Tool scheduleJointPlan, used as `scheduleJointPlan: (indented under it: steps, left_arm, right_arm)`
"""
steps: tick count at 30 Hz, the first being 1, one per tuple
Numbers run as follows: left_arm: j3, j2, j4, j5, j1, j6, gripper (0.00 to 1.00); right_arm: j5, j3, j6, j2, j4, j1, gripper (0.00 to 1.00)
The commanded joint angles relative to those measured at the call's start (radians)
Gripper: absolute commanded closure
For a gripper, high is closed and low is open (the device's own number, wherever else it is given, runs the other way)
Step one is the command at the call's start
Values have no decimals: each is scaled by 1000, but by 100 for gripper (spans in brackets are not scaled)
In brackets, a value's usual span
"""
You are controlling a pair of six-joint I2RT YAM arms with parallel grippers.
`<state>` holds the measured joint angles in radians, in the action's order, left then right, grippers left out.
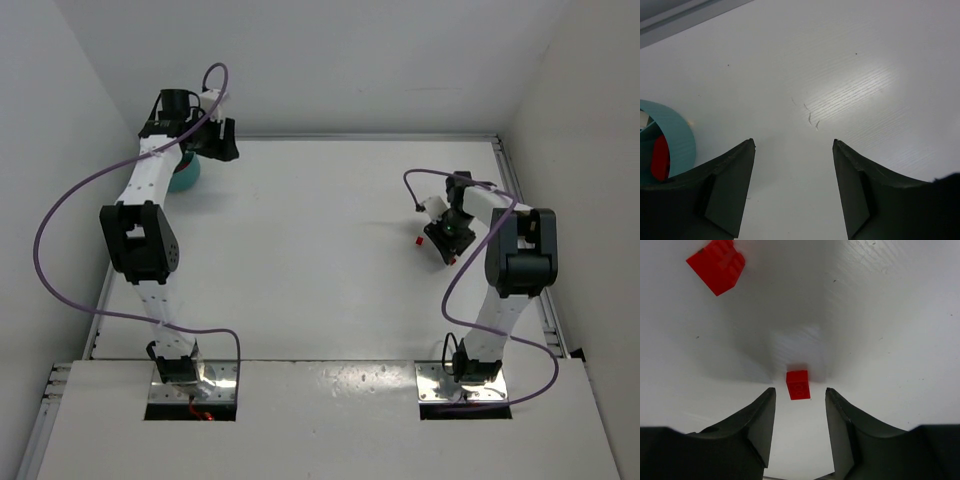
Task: Sort the legos into containers by color
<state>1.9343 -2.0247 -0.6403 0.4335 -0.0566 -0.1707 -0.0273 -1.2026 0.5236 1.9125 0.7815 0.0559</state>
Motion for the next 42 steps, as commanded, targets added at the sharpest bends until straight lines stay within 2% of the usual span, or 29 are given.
scheduleJointPlan:
  steps: [1,6,9,13,16,20,21,24,26,27,30,33,42]
  left_arm:
    - [54,37,28,24,-17,36,31]
    - [45,27,28,63,-17,91,31]
    - [32,27,28,105,-17,125,32]
    - [-23,41,51,171,-17,154,32]
    - [-112,80,71,268,-28,200,32]
    - [-248,116,129,419,-37,290,32]
    - [-312,126,181,459,-51,365,32]
    - [-432,126,317,635,-51,538,32]
    - [-483,135,399,683,-51,617,34]
    - [-500,135,433,704,-37,675,35]
    - [-512,144,492,761,-3,692,37]
    - [-502,165,502,771,24,651,37]
    - [-548,176,685,771,118,576,41]
  right_arm:
    - [-17,17,9,-3,-40,-1,55]
    - [-17,54,9,-3,-50,-1,69]
    - [-17,77,18,-3,-59,-1,71]
    - [13,72,27,-23,-47,-1,81]
    - [78,-17,27,-32,10,-25,84]
    - [282,-294,27,0,157,-70,87]
    - [321,-348,16,11,182,-82,87]
    - [514,-625,-5,75,278,-160,87]
    - [607,-751,-5,129,341,-233,87]
    - [648,-890,-5,202,413,-258,87]
    - [802,-1127,-5,319,511,-343,87]
    - [885,-1128,-5,364,471,-399,87]
    - [925,-1129,7,430,456,-504,88]
